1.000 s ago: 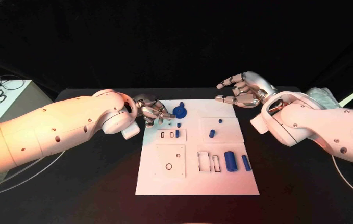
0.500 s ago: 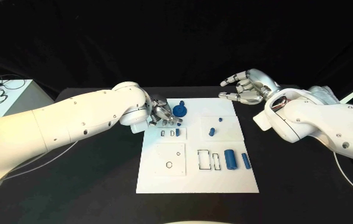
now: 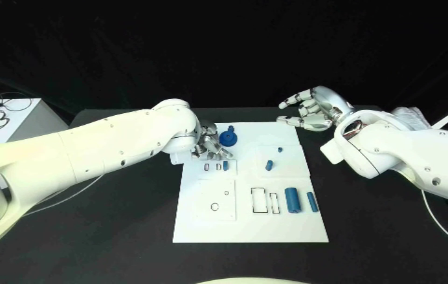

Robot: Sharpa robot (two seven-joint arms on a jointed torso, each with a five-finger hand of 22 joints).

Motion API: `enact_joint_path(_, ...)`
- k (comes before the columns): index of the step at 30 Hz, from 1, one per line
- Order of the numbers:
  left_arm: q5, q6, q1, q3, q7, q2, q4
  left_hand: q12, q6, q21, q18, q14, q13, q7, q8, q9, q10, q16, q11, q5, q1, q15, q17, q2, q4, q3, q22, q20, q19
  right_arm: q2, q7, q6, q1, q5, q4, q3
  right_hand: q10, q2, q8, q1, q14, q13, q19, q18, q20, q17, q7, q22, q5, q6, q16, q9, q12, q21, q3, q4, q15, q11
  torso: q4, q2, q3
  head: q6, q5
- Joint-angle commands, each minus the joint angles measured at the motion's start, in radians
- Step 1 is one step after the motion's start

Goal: Assemble the parts on the task board

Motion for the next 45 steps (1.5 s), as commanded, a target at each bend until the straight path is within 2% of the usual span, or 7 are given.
enact_joint_path(1, -0.019, 0.057, 0.003, -0.001, -0.022, 0.011, -0.009, 0.003, -0.003, 0.006, -0.02, 0.007, -0.001, -0.007, 0.004, 0.001, 0.004, 0.003, -0.001, 0.002, 0.0, 0.003, 0.001, 0.009, 0.0, -0.005, 0.001, -0.002, 0.006, 0.002, -0.005, 0.019, 0.0, -0.016, 0.0, 0.0, -0.009, -0.005, 0.005, -0.007, 0.092, 0.057, 0.049, 0.013, 0.001, 0.218, 0.001, 0.186, 0.006, 0.005, -0.008, -0.001, -0.005, -0.009, 0.001, 0.006, 0.0, 0.0, -0.0005, 0.001, -0.0007, -0.002, -0.001)
enact_joint_path(11, -0.019, 0.096, 0.003, -0.004, -0.025, 0.029, -0.035, 0.016, -0.002, 0.012, -0.022, 0.012, 0.015, -0.008, 0.008, 0.008, 0.011, 0.01, -0.002, 0.002, -0.006, 0.002, 0.015, 0.019, 0.0, -0.007, 0.011, -0.002, 0.012, 0.01, -0.008, 0.022, 0.0, -0.019, -0.004, 0.0, -0.014, -0.005, 0.006, -0.008, 0.091, 0.052, 0.048, 0.014, 0.001, 0.216, 0.001, 0.185, 0.007, 0.005, -0.009, -0.002, -0.01, -0.01, 0.001, 0.006, 0.0, 0.0, 0.0006, 0.003, -0.001, -0.006, -0.004)
enact_joint_path(23, -0.013, 0.108, 0.002, -0.005, -0.016, 0.04, -0.036, 0.017, -0.002, 0.013, -0.023, 0.013, 0.016, -0.009, 0.009, 0.01, 0.012, 0.012, -0.002, 0.002, -0.005, 0.002, 0.016, 0.022, -0.001, -0.007, 0.014, -0.002, 0.014, 0.025, -0.012, 0.029, -0.001, -0.021, -0.012, 0.0, -0.014, -0.005, 0.006, -0.009, 0.091, 0.051, 0.047, 0.014, 0.001, 0.213, 0.001, 0.183, 0.008, 0.005, -0.011, -0.002, -0.01, -0.013, 0.001, 0.006, 0.0, 0.0, 0.0017, 0.002, -0.0017, -0.012, -0.004)
enact_joint_path(31, -0.011, 0.116, 0.002, -0.005, -0.011, 0.041, -0.037, 0.02, -0.002, 0.015, -0.023, 0.013, 0.018, -0.01, 0.01, 0.013, 0.012, 0.012, -0.003, 0.002, -0.002, 0.001, 0.017, 0.026, -0.002, -0.006, 0.017, -0.003, 0.016, 0.03, -0.015, 0.035, -0.003, -0.023, -0.015, 0.0, -0.014, -0.005, 0.006, -0.009, 0.091, 0.051, 0.047, 0.014, 0.001, 0.213, 0.001, 0.183, 0.008, 0.005, -0.011, -0.002, -0.01, -0.013, 0.001, 0.006, 0.0, 0.0, 0.0021, 0.001, -0.0009, -0.013, -0.001)
enact_joint_path(37, -0.008, 0.121, 0.002, -0.007, -0.008, 0.044, -0.038, 0.022, -0.004, 0.017, -0.023, 0.013, 0.019, -0.011, 0.012, 0.019, 0.011, 0.013, -0.004, 0.003, 0.012, 0.0, 0.017, 0.029, -0.004, -0.003, 0.019, -0.003, 0.015, 0.032, -0.019, 0.039, -0.003, -0.026, -0.016, 0.0, -0.015, -0.004, 0.006, -0.01, 0.09, 0.051, 0.046, 0.015, 0.001, 0.211, 0.001, 0.182, 0.009, 0.006, -0.012, -0.002, -0.011, -0.015, 0.002, 0.006, 0.0, 0.0, 0.0007, 0.002, -0.0012, -0.012, -0.001)
enact_joint_path(45, -0.007, 0.109, 0.002, -0.009, 0.0, 0.046, -0.039, 0.028, -0.006, 0.022, -0.024, 0.012, 0.024, -0.014, 0.013, 0.033, 0.009, 0.016, -0.007, 0.002, 0.061, -0.002, 0.021, 0.051, -0.008, 0.024, 0.024, -0.004, 0.012, 0.035, -0.027, 0.045, -0.004, -0.031, -0.018, 0.0, -0.015, -0.002, 0.007, -0.01, 0.09, 0.051, 0.046, 0.015, 0.001, 0.212, 0.001, 0.182, 0.01, 0.006, -0.011, -0.003, -0.011, -0.016, 0.003, 0.006, -0.001, 0.0, 0.0014, 0.002, -0.001, -0.01, -0.002)
